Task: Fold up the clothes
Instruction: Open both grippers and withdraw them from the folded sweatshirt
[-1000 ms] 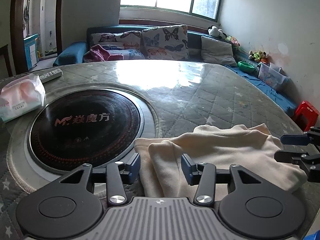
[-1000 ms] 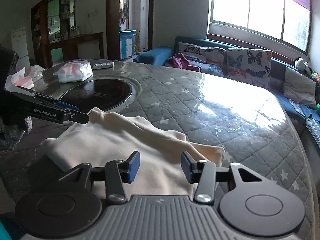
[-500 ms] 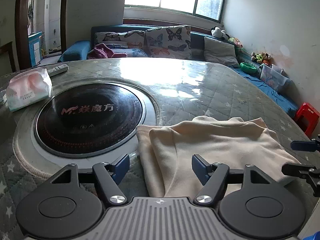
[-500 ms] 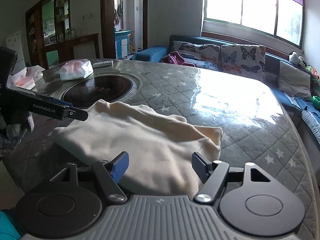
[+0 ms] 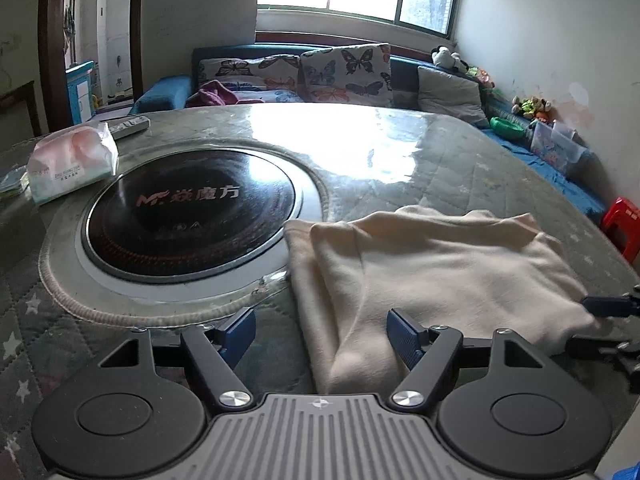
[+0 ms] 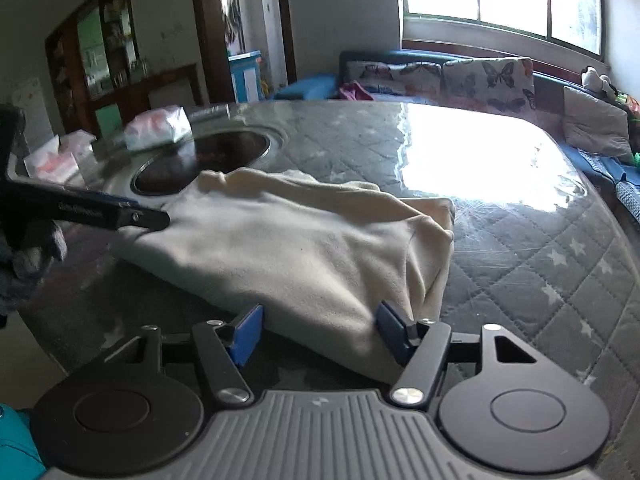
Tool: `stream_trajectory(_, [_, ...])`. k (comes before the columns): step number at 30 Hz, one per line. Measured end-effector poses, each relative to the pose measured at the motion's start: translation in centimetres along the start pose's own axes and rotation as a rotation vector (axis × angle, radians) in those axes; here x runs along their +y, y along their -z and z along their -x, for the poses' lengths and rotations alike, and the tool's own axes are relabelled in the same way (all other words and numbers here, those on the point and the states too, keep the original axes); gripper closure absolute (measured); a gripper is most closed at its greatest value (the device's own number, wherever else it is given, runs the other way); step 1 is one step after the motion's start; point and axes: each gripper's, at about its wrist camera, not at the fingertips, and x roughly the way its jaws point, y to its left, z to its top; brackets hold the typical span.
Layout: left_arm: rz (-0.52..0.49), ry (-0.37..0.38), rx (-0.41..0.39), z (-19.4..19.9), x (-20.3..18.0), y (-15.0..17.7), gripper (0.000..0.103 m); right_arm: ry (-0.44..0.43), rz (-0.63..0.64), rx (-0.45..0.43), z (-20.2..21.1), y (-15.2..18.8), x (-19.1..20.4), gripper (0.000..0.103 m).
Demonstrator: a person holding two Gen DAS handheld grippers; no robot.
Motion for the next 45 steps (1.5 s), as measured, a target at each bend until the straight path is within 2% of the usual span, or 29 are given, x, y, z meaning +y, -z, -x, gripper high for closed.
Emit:
stream_trajectory(7, [0.005,-0.012,0.005,0.1,0.4,0.1,0.028,-0.003,0.011,-0.031,0.8,-1.0,0.2,0.038])
stream_trajectory(13, [0.019,-0.015,0.018,-0.1,0.6,0.3,0.028,0.003,0.014,0.001,-0.3,-0.6,0.3,0.037])
stream_trajectory(18, [0.033,-0.013,0.022,0.2,0.7,0.1,0.028,-0.002,0.049,-0.008,0.1,-1.3,1.2,0.032])
stream_trajectory(36, [0.058,-0.039,0.018,1.0,1.5,0.1,0.017,-0.103,0.311,0.016,-1.4,-2.6,8.3,0.032])
stream_trajectory(45, [0.063,-0.045,0.007,1.1,2.2,-0.1,0.008,-0.155,0.413,0.023,-2.8,-3.5,11.5,0.034])
